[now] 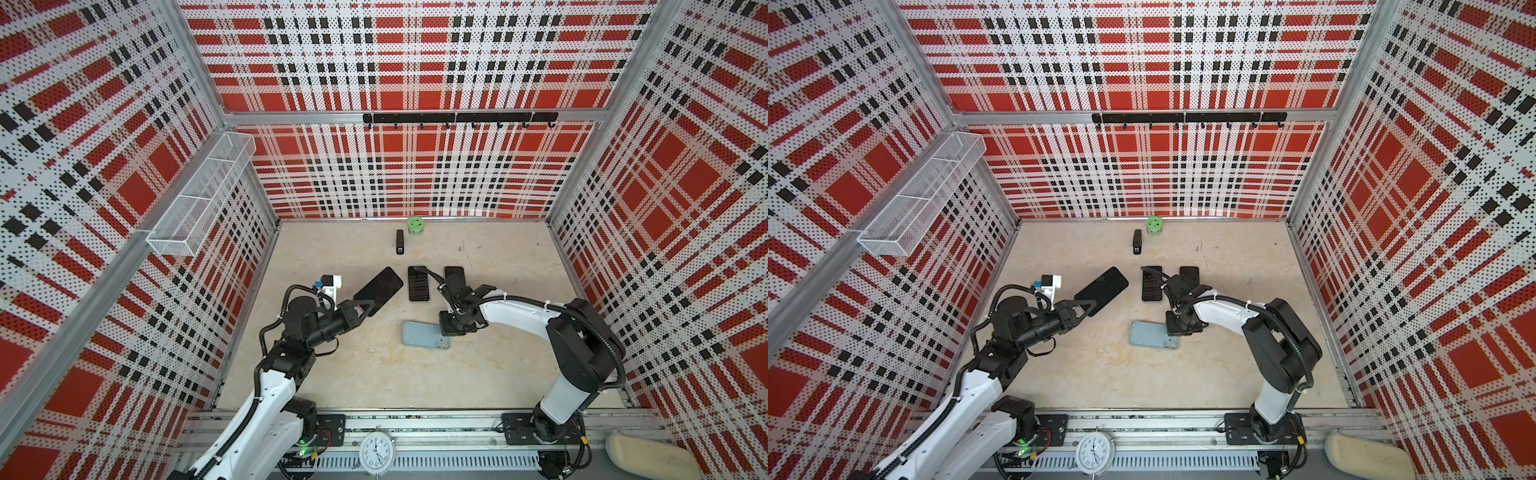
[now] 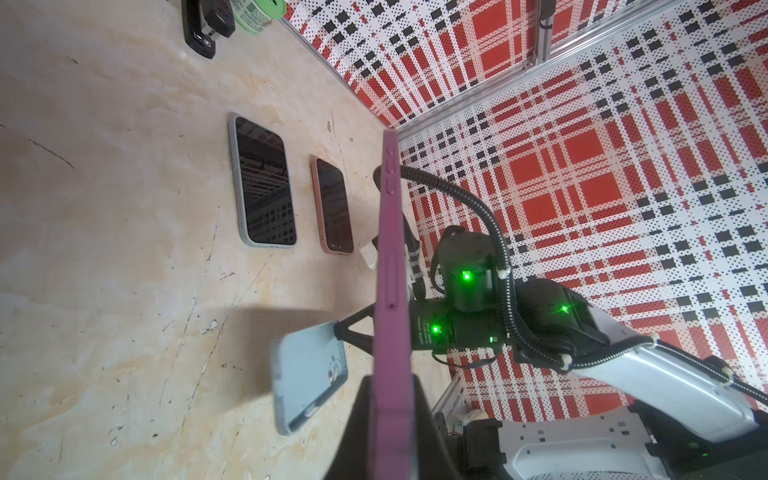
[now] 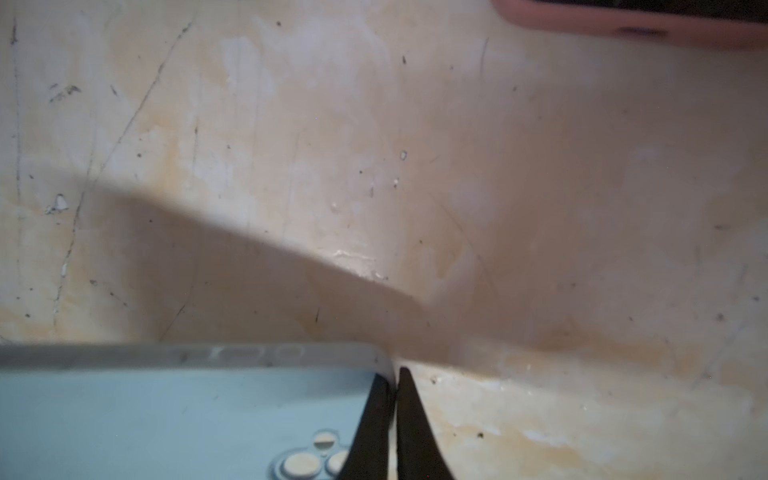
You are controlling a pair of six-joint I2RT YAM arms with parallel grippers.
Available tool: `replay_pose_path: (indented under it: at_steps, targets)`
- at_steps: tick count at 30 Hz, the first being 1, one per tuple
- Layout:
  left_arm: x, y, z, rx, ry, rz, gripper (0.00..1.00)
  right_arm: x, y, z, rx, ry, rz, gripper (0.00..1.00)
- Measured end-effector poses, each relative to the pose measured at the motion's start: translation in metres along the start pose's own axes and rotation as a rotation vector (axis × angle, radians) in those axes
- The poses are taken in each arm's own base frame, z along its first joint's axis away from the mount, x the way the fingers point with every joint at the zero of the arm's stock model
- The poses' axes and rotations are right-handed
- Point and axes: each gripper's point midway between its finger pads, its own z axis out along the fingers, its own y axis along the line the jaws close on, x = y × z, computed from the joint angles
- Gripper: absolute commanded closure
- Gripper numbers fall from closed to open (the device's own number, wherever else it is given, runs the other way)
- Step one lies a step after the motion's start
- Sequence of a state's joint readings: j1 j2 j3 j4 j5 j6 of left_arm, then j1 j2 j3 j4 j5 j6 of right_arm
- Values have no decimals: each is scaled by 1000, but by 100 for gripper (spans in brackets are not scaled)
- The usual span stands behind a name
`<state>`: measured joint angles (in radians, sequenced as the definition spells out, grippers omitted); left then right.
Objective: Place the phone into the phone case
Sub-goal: 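Take the purple-cased phone with the right gripper while the left gripper releases it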
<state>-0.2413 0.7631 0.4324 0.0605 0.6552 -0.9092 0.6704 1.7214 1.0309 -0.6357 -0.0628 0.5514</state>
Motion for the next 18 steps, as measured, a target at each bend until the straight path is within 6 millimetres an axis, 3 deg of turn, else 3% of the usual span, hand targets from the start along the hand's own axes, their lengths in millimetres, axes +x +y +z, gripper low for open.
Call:
replay_pose_path:
  at_steps: [5,8,11,14,18]
  targets:
    - [10,3,6,7,63,-11,100,-6,0,-5,-18,-8,2,66]
    - [17,-2,14,10,119,-1,100,-17,-4,-25,-113,-50,55,62]
    - [31,-23,27,58,216,38,100,-37,-17,-68,-274,-170,144,54]
    - [50,-45,40,120,330,71,100,-56,-28,-126,-451,-340,186,46]
    - [71,-60,56,175,461,77,100,-56,-20,-181,-664,-461,132,35]
